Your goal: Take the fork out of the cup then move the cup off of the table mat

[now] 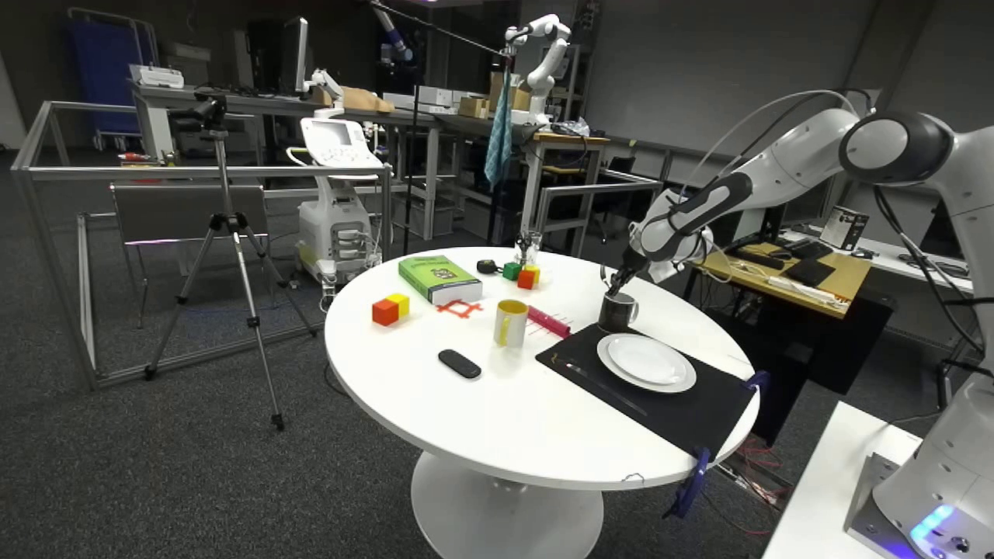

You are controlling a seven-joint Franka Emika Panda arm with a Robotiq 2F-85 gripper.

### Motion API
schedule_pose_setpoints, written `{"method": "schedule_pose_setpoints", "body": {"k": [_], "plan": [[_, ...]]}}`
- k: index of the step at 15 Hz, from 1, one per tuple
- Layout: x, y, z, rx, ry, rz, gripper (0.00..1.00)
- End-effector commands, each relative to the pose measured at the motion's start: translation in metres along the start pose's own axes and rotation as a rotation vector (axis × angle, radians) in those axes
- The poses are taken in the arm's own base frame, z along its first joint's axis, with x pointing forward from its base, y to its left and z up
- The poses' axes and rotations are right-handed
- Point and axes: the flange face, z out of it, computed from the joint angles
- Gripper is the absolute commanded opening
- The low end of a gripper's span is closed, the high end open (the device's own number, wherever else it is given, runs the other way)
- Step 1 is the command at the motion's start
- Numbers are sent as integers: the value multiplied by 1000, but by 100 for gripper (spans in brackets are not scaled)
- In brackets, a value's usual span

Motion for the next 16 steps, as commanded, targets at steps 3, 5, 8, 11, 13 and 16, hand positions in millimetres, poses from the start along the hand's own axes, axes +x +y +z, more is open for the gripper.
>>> {"method": "schedule_pose_setpoints", "body": {"k": [3, 5, 8, 11, 13, 16], "plan": [[8, -7, -30, -18, 18, -18, 1], [10, -10, -40, -18, 28, -22, 1], [11, -15, -58, -20, 45, -26, 1], [11, -21, -80, -18, 71, -36, 1], [10, -25, -94, -15, 91, -43, 1], [8, -31, -117, -16, 126, -51, 1]]}}
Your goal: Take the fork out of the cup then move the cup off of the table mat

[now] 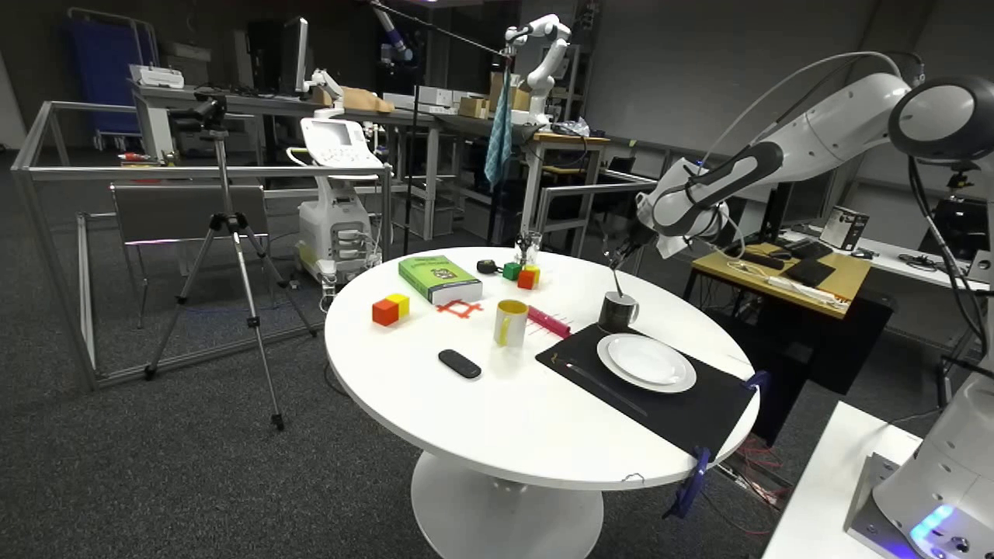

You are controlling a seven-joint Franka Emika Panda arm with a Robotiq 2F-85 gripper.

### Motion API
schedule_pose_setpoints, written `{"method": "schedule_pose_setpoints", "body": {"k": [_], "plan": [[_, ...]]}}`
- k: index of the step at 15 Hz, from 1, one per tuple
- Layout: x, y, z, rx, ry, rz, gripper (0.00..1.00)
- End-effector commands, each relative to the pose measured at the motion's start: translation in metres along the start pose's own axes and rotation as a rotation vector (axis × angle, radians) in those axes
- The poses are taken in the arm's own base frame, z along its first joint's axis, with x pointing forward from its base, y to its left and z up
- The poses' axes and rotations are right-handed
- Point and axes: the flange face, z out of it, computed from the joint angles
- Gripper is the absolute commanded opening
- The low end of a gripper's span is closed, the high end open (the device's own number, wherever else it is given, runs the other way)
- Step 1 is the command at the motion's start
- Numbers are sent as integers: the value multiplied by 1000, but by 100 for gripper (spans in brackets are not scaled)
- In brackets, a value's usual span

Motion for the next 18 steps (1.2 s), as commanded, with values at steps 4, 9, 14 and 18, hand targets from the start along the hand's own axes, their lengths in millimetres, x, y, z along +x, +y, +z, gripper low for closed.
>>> {"method": "schedule_pose_setpoints", "body": {"k": [4, 9, 14, 18], "plan": [[-10, -12, -65, -8, 64, 20, 1], [-26, -8, -96, -18, 41, 86, 1], [-51, 3, -118, -44, -3, 165, 1], [-74, 13, -123, -56, -101, 210, 1]]}}
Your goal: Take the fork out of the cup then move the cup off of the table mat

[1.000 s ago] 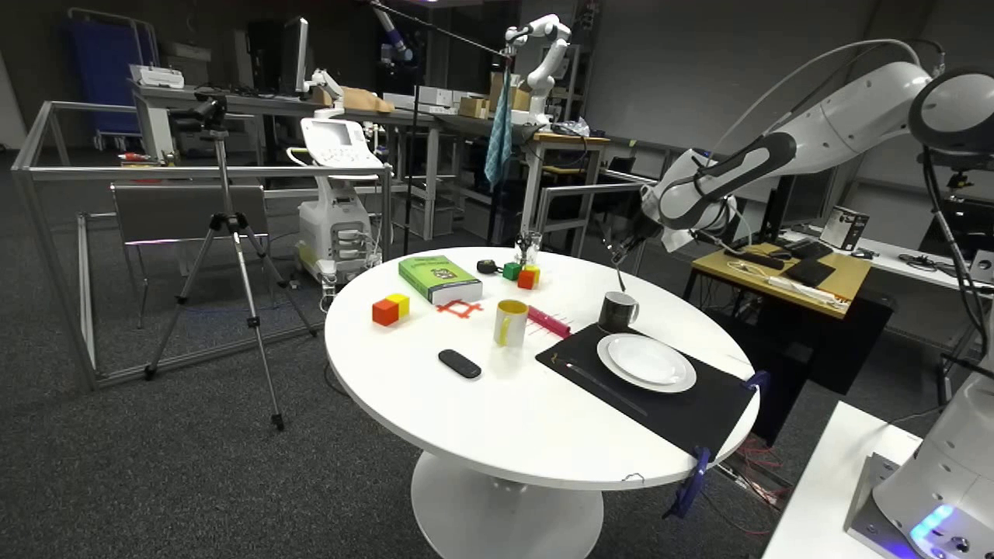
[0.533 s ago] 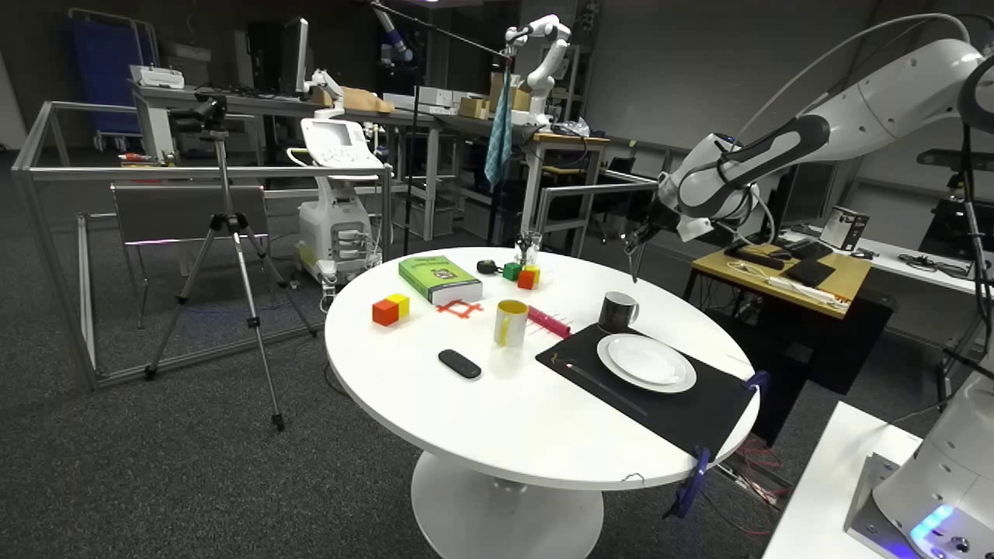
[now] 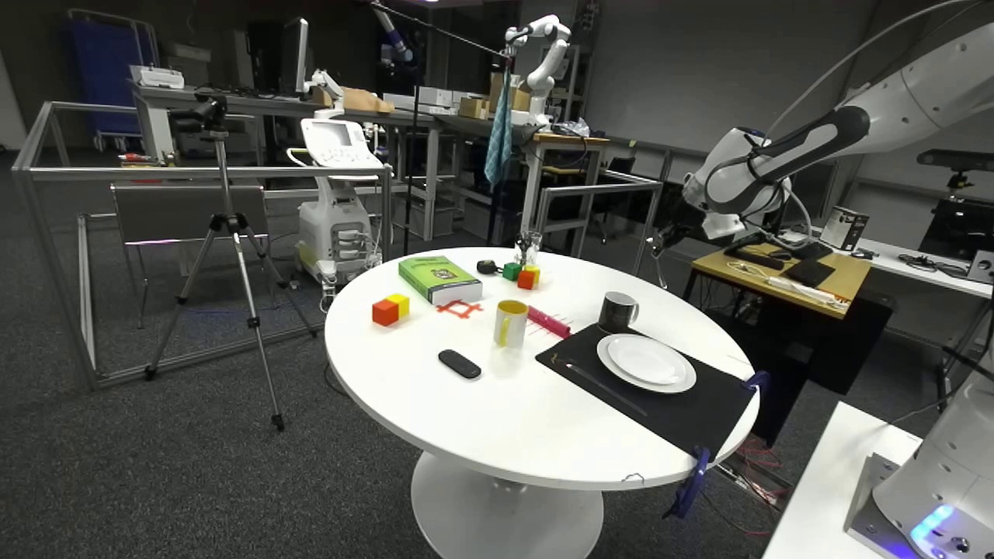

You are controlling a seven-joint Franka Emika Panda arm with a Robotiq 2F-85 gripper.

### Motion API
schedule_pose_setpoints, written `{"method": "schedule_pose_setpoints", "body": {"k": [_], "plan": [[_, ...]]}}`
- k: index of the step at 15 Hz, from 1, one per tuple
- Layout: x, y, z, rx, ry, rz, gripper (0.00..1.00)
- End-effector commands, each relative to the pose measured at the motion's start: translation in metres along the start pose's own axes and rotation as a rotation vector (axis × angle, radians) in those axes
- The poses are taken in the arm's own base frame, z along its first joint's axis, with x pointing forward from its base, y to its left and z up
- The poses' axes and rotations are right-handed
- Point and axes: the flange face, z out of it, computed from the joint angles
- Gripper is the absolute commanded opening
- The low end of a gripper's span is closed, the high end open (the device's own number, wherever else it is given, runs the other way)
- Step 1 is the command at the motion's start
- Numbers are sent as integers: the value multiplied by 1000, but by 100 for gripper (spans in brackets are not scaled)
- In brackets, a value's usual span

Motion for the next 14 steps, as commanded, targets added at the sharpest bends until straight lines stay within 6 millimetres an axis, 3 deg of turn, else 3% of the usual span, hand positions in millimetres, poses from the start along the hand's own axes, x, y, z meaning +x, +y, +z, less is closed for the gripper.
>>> {"method": "schedule_pose_setpoints", "body": {"k": [1, 8, 14], "plan": [[-24, 9, -16, -18, -81, 37, 1], [-47, 24, -5, 6, -253, 48, 1], [-55, 40, 7, 19, -334, 46, 1]]}}
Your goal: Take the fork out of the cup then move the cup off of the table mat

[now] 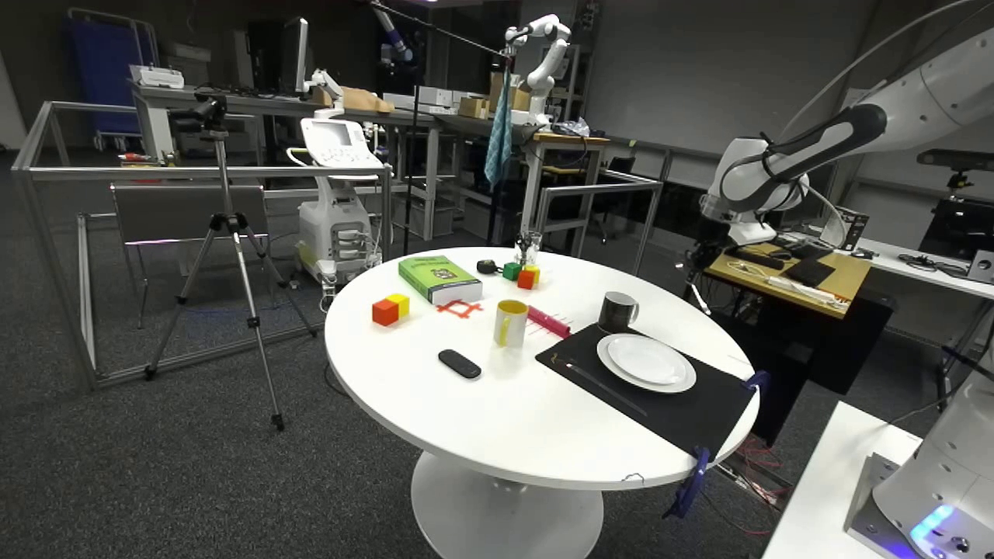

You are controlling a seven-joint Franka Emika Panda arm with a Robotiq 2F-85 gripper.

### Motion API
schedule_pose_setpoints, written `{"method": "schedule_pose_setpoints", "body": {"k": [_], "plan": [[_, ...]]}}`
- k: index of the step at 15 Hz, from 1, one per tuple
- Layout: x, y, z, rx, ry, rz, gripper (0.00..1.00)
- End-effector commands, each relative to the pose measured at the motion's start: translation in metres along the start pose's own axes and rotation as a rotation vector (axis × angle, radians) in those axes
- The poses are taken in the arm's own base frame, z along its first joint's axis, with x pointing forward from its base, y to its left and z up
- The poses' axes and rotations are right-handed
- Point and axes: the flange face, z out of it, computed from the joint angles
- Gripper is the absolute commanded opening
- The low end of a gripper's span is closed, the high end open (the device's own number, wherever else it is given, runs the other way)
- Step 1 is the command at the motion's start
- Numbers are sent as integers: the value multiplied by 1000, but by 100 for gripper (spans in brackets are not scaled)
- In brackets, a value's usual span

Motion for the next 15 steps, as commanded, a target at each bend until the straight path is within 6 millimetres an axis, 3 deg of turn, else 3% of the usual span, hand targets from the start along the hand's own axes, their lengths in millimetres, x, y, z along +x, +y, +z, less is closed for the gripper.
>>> {"method": "schedule_pose_setpoints", "body": {"k": [1, 3, 15], "plan": [[-2, 10, 0, 10, -26, -25, 1], [-1, 6, 5, 0, -14, -10, 6], [-2, 7, 7, 0, -19, -14, 6]]}}
